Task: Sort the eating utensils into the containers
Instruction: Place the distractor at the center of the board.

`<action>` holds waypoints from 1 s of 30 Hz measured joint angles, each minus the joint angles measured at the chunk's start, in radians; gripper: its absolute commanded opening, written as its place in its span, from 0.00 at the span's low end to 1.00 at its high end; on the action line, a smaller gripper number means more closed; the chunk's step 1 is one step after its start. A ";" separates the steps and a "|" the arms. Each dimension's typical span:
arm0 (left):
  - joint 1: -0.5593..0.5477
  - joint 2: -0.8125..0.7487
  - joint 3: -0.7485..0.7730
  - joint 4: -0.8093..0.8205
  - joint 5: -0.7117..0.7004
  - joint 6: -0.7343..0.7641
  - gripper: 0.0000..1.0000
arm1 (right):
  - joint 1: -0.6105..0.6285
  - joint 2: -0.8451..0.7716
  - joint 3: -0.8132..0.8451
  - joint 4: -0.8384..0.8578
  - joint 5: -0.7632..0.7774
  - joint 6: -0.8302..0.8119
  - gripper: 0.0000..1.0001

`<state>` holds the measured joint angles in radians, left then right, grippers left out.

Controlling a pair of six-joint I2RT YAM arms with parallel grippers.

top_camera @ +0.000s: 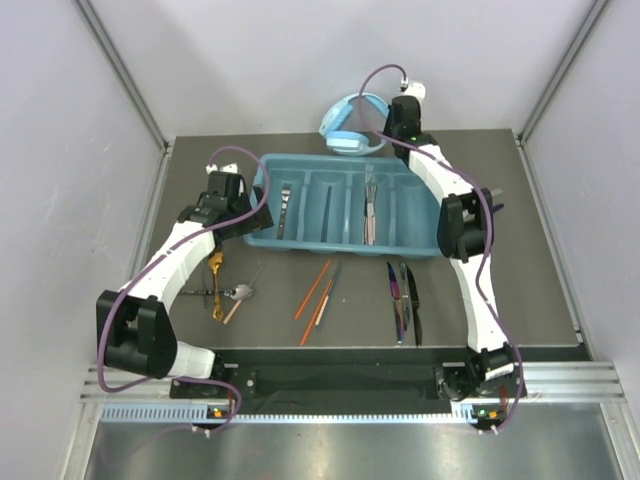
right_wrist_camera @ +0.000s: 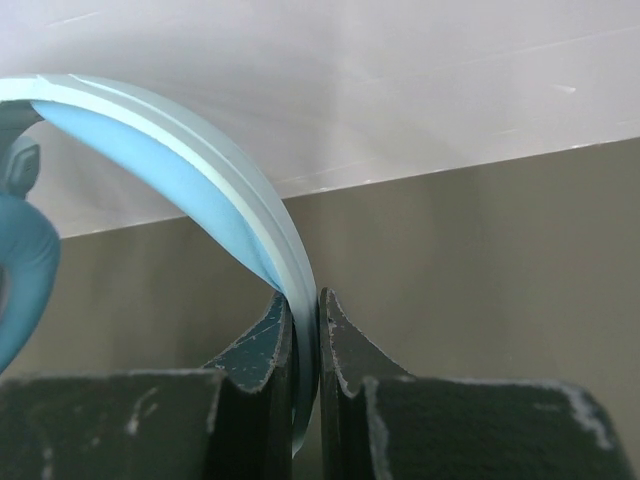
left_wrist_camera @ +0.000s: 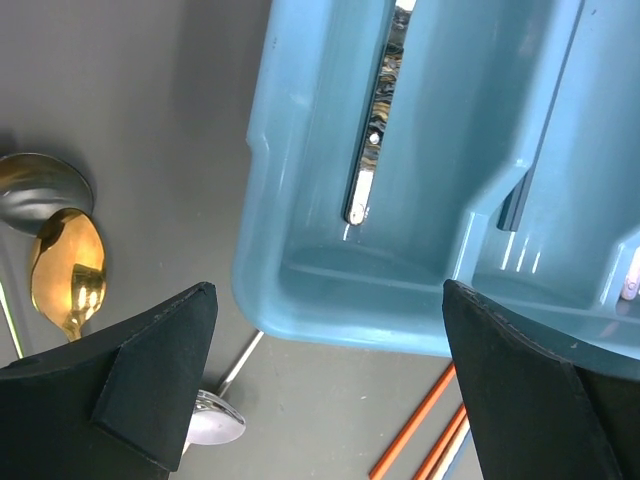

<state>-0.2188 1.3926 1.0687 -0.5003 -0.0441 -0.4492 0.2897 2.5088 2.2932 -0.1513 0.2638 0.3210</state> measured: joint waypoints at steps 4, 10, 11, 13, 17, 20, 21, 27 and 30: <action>0.000 0.000 0.000 0.000 -0.007 0.000 0.99 | -0.005 0.006 0.018 -0.010 0.002 -0.001 0.04; 0.000 0.000 0.000 -0.005 -0.026 0.000 0.99 | -0.005 0.025 0.032 -0.007 -0.006 -0.018 0.04; 0.000 0.000 0.000 -0.008 -0.029 0.000 0.99 | -0.005 0.031 0.032 -0.005 -0.008 -0.023 0.04; 0.000 0.000 0.000 -0.018 -0.037 0.002 0.99 | -0.005 0.046 0.034 -0.004 -0.014 -0.031 0.09; 0.000 0.000 0.000 -0.027 -0.052 0.003 0.99 | -0.008 0.075 0.046 -0.007 -0.039 -0.034 0.19; 0.000 0.000 0.000 -0.028 -0.055 0.003 0.99 | -0.008 0.083 0.046 -0.024 -0.060 -0.039 0.22; 0.000 0.000 0.000 -0.029 -0.054 0.003 0.99 | -0.008 0.083 0.046 -0.026 -0.066 -0.038 0.23; 0.000 0.000 0.000 -0.031 -0.055 0.003 0.99 | -0.008 0.083 0.046 -0.013 -0.100 -0.032 0.45; 0.000 0.000 0.000 -0.032 -0.056 0.003 0.99 | -0.007 0.083 0.046 -0.009 -0.119 -0.021 0.64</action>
<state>-0.2188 1.3926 1.0687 -0.5320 -0.1005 -0.4458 0.2829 2.5916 2.3390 -0.1604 0.1448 0.3004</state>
